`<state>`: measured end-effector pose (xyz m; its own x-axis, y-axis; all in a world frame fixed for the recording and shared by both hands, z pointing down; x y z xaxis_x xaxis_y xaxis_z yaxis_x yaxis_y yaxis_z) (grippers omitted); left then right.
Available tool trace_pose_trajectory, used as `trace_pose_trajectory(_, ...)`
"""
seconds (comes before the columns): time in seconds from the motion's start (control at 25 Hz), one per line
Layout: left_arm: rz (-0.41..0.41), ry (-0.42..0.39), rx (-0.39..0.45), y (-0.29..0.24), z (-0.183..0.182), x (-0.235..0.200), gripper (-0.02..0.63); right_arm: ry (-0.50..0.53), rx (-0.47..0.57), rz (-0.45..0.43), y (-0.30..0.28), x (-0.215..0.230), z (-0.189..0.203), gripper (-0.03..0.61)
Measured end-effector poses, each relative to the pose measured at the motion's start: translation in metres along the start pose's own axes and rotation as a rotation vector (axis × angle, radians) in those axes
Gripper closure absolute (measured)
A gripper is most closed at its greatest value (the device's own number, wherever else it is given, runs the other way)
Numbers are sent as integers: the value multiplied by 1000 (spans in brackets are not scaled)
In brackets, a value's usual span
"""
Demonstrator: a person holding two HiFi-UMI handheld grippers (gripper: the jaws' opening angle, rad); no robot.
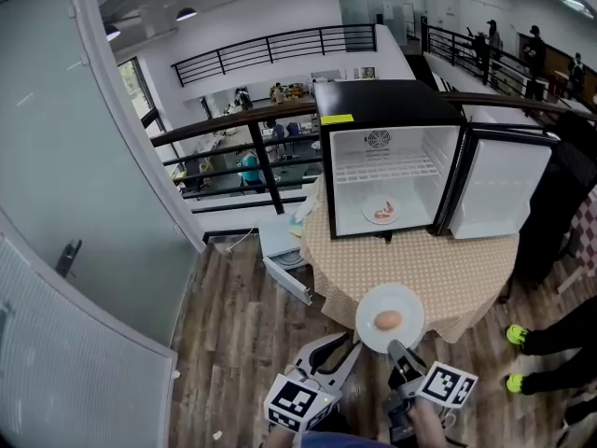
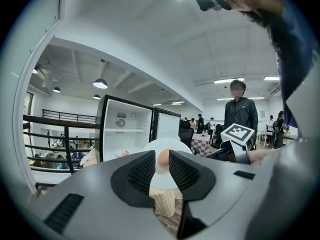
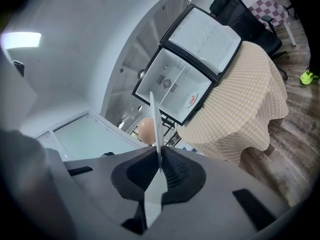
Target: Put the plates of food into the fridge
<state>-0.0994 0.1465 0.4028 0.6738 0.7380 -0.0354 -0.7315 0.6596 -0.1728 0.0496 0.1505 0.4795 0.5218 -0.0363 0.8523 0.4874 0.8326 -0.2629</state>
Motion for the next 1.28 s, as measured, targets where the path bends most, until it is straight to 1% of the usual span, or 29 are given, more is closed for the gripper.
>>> trace_pose_trajectory(0.28, 6, 4, 2, -16, -2, -82, 520, -17, 10, 13, -81, -10, -10, 554)
trace_pose_trajectory(0.4, 7, 7, -2, -24, 0, -110, 520, -28, 22, 23, -104, -13, -14, 554)
trace_pose_trajectory(0.52, 19, 21, 4, -33, 1, -128, 520, -27, 30, 39, -117, -14, -18, 554)
trace_pose_trajectory(0.76, 67, 60, 4, -54, 3, -136, 520, -38, 48, 96, -118, -4, -29, 554)
trace_pose_trajectory(0.88, 84, 66, -4, -69, 3, -134, 520, -39, 55, 96, -121, 6, -43, 554)
trace_pose_trajectory(1.04, 89, 53, 3, -94, -1, -133, 520, -55, 67, 87, -130, 20, -73, 554)
trace_pose_trajectory(1.28, 51, 49, -6, -141, -9, -133, 520, -44, 44, 75, -145, 41, -128, 554)
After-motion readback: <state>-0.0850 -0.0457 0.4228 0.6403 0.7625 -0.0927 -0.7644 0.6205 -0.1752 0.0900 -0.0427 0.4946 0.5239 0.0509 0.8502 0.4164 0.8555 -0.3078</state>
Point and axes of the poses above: the fingertips, and each gripper's own axes: y backward along the fingers, x to its right, z out of its underside, the point moved 4 cm from there along y, backward along the fingers, and after that the axes turned 1 degree about -y, right-handed, at the moved point
